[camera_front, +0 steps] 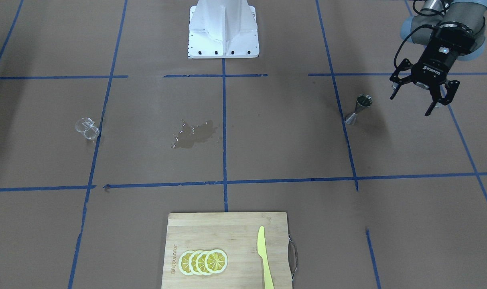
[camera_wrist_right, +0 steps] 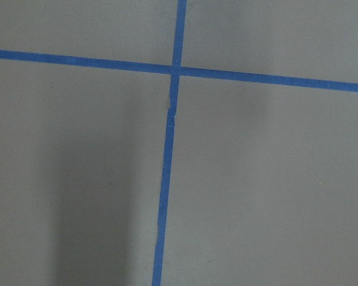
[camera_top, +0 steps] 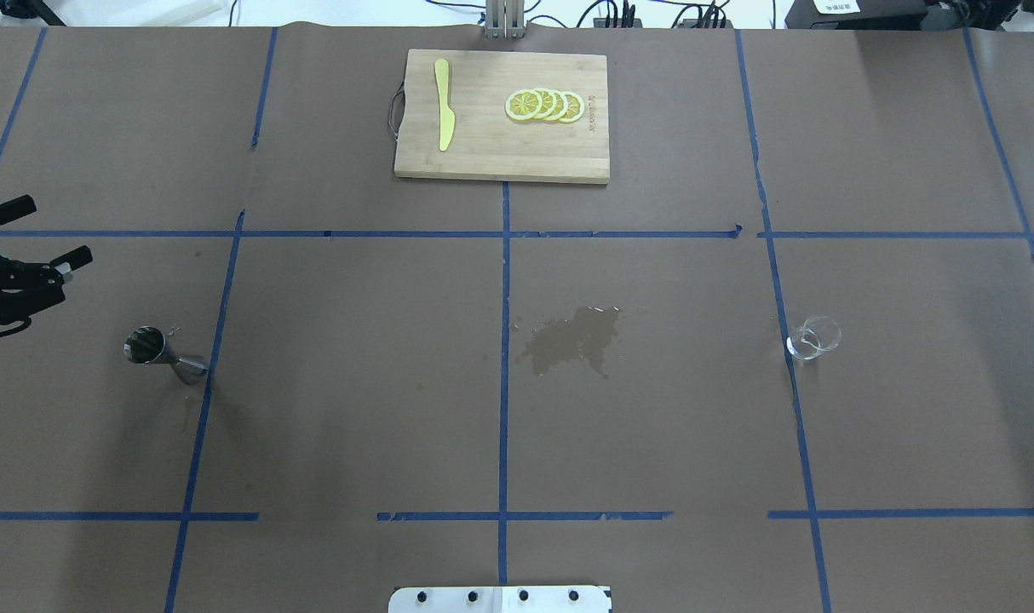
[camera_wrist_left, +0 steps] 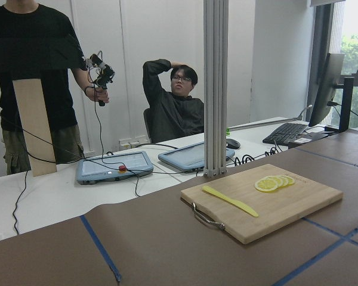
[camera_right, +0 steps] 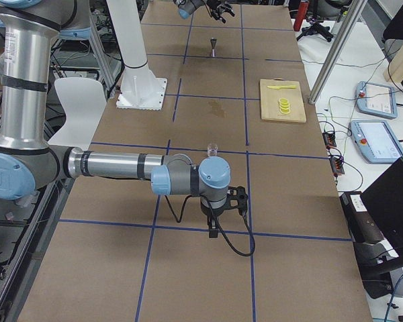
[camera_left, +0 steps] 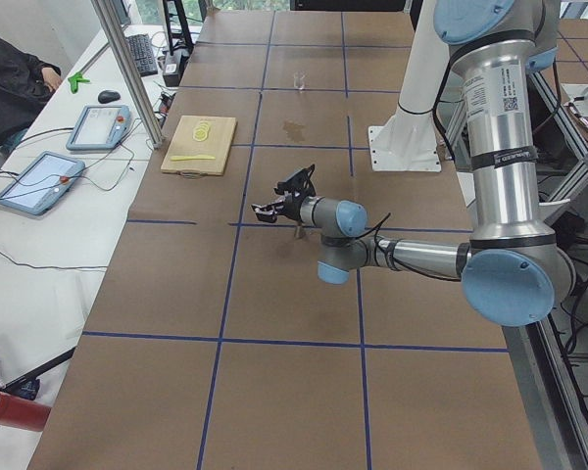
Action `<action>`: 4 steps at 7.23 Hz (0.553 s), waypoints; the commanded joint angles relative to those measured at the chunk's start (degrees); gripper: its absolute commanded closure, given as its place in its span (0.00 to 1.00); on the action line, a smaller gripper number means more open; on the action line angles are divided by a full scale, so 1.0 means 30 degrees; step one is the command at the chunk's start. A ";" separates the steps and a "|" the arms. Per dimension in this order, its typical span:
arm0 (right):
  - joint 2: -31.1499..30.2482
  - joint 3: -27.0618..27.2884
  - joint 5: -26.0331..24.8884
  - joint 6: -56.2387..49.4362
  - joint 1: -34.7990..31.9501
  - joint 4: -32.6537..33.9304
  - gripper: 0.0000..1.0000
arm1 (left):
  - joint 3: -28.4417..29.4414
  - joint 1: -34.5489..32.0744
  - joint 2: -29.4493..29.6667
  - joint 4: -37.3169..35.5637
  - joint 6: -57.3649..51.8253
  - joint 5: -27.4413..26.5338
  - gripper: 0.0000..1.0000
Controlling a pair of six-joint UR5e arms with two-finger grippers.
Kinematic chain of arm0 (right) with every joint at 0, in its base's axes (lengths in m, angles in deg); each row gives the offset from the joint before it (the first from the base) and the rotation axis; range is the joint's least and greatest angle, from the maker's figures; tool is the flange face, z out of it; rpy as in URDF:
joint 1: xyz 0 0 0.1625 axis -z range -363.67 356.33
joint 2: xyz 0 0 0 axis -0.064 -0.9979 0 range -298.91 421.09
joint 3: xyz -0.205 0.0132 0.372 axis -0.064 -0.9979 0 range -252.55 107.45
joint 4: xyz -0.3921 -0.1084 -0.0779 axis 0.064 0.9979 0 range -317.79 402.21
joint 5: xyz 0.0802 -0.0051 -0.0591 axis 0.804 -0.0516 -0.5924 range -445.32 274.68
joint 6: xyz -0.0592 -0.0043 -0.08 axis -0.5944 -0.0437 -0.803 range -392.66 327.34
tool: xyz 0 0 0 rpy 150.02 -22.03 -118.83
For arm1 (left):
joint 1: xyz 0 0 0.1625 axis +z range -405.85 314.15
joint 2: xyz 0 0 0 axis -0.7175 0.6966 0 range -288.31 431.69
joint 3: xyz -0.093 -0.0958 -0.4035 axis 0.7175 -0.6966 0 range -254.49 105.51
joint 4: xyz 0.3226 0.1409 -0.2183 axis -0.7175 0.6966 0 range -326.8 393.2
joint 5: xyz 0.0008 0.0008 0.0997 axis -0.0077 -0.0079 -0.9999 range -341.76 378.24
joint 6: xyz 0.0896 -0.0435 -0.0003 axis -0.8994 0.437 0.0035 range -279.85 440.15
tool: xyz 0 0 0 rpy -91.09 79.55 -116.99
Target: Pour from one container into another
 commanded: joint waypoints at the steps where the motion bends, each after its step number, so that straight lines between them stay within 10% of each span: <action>1: -0.0021 -0.0013 0.0000 -0.0001 0.0000 -0.0029 0.00 | -0.0013 -0.3370 0.0113 -0.2914 -0.1978 0.4621 0.01; 4: -0.0137 -0.0013 -0.0029 -0.0031 0.0000 -0.0029 0.00 | 0.0073 -0.7942 0.0288 -0.6607 -0.4665 1.0254 0.01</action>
